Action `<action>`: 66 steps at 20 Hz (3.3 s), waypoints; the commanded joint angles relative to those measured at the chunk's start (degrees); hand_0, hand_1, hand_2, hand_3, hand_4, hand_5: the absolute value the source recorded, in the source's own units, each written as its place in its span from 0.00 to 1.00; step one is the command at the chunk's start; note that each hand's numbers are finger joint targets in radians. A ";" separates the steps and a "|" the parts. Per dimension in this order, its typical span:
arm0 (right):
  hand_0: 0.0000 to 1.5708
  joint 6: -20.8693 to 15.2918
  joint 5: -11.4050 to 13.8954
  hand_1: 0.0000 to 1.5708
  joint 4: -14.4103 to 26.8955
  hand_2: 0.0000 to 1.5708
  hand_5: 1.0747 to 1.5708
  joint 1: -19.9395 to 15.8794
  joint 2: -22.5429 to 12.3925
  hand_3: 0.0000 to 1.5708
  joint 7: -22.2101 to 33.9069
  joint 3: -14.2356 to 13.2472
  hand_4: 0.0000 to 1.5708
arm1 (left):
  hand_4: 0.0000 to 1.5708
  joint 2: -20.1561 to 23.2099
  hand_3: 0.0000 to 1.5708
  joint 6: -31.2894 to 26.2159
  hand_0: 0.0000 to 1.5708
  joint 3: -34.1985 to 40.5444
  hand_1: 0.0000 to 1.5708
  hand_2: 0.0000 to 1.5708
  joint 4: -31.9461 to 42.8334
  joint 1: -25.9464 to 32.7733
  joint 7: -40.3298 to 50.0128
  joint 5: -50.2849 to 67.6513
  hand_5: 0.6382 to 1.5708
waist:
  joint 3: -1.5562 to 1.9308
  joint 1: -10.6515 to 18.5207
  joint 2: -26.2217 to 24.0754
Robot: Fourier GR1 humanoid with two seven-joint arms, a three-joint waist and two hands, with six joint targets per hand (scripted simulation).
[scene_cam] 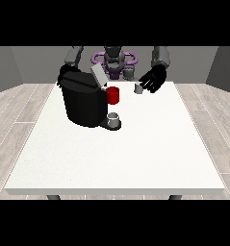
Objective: Insert the coffee pod into the coffee machine and close the lid
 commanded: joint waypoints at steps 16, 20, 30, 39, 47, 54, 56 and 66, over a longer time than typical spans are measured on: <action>0.00 -3.09 0.71 0.00 -3.82 0.00 1.00 -0.84 1.30 0.00 0.38 4.90 0.32 | 0.30 1.55 0.78 -2.16 0.80 5.37 0.80 0.82 0.26 -11.22 7.24 0.77 1.00 | -0.02 -6.63 2.53; 0.00 -0.89 1.52 0.00 -3.78 0.00 1.00 -3.36 -1.11 0.00 2.52 2.07 0.34 | 0.33 2.80 0.81 -4.77 0.82 4.98 0.82 0.85 0.13 -13.65 7.71 0.18 1.00 | -0.01 -6.88 3.16; 0.00 -2.06 0.89 0.00 -2.97 0.00 1.00 -7.19 -1.61 0.00 2.08 -0.27 0.31 | 0.31 1.50 0.78 -2.05 0.84 4.34 0.84 0.85 -0.26 -16.21 8.12 -2.02 1.00 | 0.00 -6.71 7.23; 0.00 -1.32 0.14 0.00 -3.76 0.00 1.00 -2.50 -0.14 0.00 0.35 0.66 0.33 | 0.32 0.51 0.77 -3.14 0.80 4.11 0.80 0.82 0.74 -15.06 8.14 -2.61 1.00 | 0.00 -7.60 4.73; 0.00 -0.91 0.32 0.00 -6.08 0.00 1.00 -3.04 -0.95 0.00 -0.15 0.83 0.32 | 0.33 1.46 0.76 -0.83 0.76 5.01 0.76 0.81 1.65 -14.44 5.59 -3.38 1.00 | -0.02 -8.68 6.93; 0.00 -1.58 -0.32 0.00 -6.12 0.00 1.00 -3.56 -0.75 0.00 3.31 0.48 0.28 | 0.31 1.11 0.76 -3.21 0.77 5.20 0.77 0.81 2.70 -14.44 6.11 -3.27 1.00 | -0.02 -7.51 5.97; 0.00 -2.26 1.20 0.00 -6.07 0.00 1.00 -0.86 1.28 0.00 -0.57 2.79 0.26 | 0.31 1.65 0.76 -3.94 0.79 5.14 0.79 0.81 3.31 -14.55 6.39 -3.56 1.00 | -0.01 -8.00 6.64; 0.00 -3.06 0.56 0.00 -1.87 0.00 1.00 -3.55 -0.43 0.00 -0.67 -0.72 0.24 | 0.28 -2.64 0.65 -1.98 0.72 3.67 0.72 0.74 1.49 -14.59 7.35 -4.94 1.00 | 0.00 -5.73 7.55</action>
